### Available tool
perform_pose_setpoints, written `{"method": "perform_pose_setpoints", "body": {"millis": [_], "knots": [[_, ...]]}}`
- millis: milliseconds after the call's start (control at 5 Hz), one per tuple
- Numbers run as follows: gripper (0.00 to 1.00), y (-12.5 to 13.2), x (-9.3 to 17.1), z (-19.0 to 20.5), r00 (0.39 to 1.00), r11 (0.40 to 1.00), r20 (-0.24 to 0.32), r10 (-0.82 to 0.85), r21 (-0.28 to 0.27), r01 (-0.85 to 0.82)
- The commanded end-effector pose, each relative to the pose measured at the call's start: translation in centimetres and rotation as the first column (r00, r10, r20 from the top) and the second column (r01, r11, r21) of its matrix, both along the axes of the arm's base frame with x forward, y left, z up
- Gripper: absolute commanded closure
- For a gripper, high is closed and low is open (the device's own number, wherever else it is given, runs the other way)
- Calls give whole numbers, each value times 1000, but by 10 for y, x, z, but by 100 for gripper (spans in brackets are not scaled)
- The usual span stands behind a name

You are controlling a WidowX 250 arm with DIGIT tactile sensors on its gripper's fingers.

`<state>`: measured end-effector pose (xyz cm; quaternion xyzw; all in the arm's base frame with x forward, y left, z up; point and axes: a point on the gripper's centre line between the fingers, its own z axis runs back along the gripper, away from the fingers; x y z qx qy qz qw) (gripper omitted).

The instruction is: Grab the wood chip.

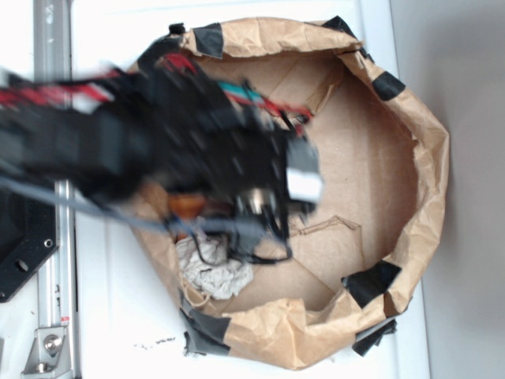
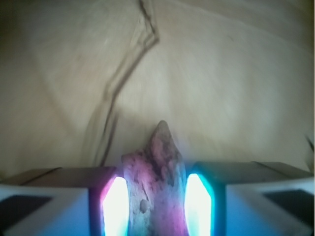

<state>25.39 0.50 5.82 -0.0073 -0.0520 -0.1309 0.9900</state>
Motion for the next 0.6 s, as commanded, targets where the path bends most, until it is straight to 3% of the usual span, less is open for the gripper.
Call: {"method": "perform_pose_setpoints", "body": {"millis": [0, 200, 400], "knots": [[100, 10, -6, 114, 989, 992, 85, 124, -39, -121], [100, 1, -6, 145, 980, 984, 93, 176, -8, -177], [100, -1, -4, 143, 975, 979, 102, 199, 23, -203]]}}
